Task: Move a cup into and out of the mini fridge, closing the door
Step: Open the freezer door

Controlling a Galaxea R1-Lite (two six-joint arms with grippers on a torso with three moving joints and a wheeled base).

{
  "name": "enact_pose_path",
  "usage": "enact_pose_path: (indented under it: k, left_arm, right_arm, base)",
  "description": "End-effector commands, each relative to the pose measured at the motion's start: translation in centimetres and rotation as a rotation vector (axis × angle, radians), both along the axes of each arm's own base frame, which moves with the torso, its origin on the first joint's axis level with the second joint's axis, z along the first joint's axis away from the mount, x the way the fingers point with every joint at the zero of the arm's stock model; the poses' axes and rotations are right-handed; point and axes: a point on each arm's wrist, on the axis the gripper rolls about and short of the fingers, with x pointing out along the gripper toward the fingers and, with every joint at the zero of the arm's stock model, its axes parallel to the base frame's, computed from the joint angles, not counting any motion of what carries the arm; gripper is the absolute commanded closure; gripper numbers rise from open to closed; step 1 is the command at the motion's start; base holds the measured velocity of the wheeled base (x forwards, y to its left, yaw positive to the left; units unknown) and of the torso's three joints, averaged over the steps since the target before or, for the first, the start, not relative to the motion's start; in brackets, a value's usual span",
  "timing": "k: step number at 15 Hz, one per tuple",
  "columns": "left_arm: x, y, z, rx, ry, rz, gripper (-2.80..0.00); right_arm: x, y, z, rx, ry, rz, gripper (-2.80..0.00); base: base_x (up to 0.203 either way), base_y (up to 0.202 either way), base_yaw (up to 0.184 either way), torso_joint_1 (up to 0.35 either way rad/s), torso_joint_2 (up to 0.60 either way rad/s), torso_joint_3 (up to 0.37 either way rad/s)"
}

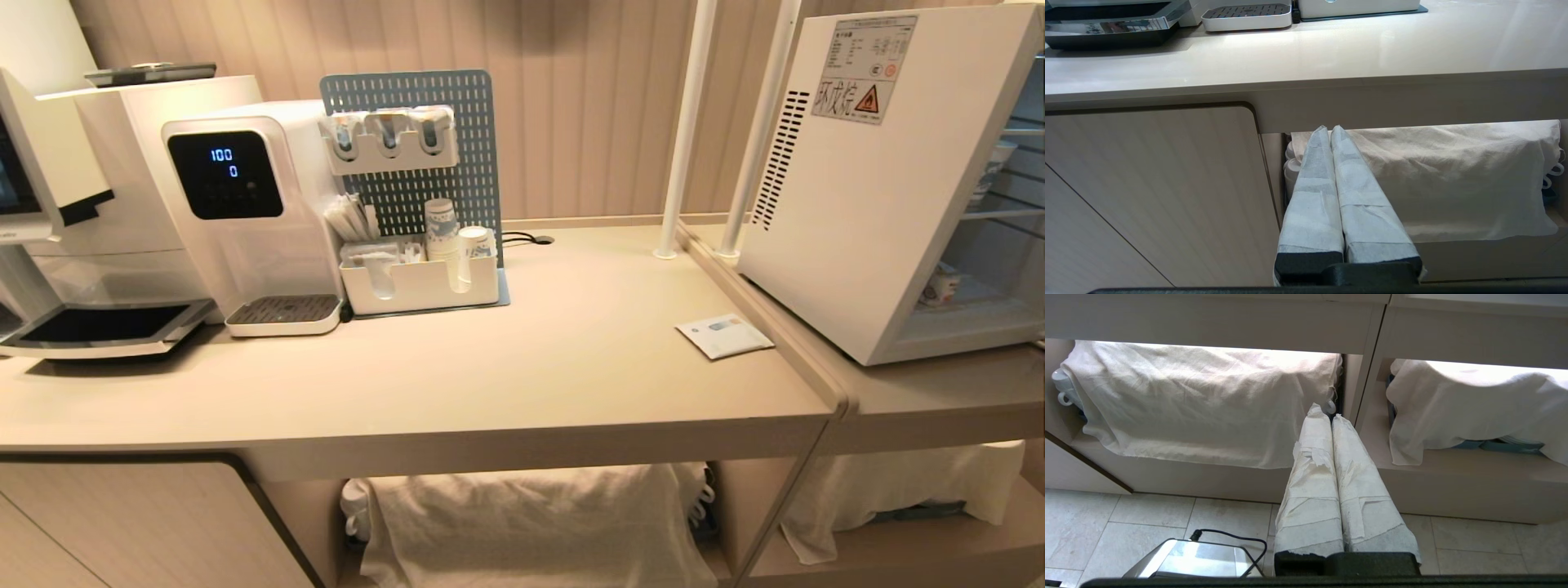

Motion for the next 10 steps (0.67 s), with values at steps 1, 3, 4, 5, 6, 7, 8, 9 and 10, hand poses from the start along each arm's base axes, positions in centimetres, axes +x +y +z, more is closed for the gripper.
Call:
enact_pose_path:
  k: [1,3,4,5,6,7,8,9,10]
  left_arm:
    - [0.00,0.00,0.00,-0.001,0.000,0.001,0.00]
    - [0.00,0.00,0.00,0.001,0.000,0.001,0.00]
    - [0.00,0.00,0.00,-0.002,0.000,0.002,0.00]
    - [0.00,0.00,0.00,0.002,0.000,0.000,0.00]
    - [0.00,0.00,0.00,-0.002,0.000,0.002,0.00]
    - [0.01,0.00,0.00,0.001,0.001,0.000,0.00]
    - [0.00,0.00,0.00,-0.002,0.000,0.001,0.00]
    - [0.00,0.00,0.00,-0.002,0.000,0.002,0.00]
    - [0.00,0.00,0.00,-0.006,0.000,0.002,0.00]
  right_arm:
    - [0.02,0.00,-0.38,-0.003,0.018,0.001,0.00]
    - [0.05,0.00,-0.33,0.003,0.015,-0.004,0.00]
    - [0.03,0.00,-0.16,0.005,0.014,-0.004,0.00]
    - [0.09,0.01,0.17,0.003,-0.009,0.001,0.00]
    - [0.15,0.02,0.17,-0.001,-0.030,0.004,0.00]
    - [0.14,0.02,0.13,0.001,-0.028,0.003,0.00]
    - [0.08,0.01,-0.08,-0.002,-0.006,0.003,0.00]
    - [0.04,0.00,-0.18,-0.001,0.008,0.010,0.00]
    - [0.11,0.01,-0.16,0.005,0.011,0.010,0.00]
  base:
    - [0.000,0.000,0.000,0.000,0.00,0.000]
    - [0.000,0.000,0.000,0.000,0.00,0.000]
    - [0.000,0.000,0.000,0.000,0.00,0.000]
    - [0.000,0.000,0.000,0.000,0.00,0.000]
    - [0.000,0.000,0.000,0.000,0.00,0.000]
    - [0.000,0.000,0.000,0.000,0.00,0.000]
    - [0.000,0.000,0.000,0.000,0.00,0.000]
    - [0.000,0.000,0.000,0.000,0.00,0.000]
    - [0.000,0.000,0.000,0.000,0.00,0.000]
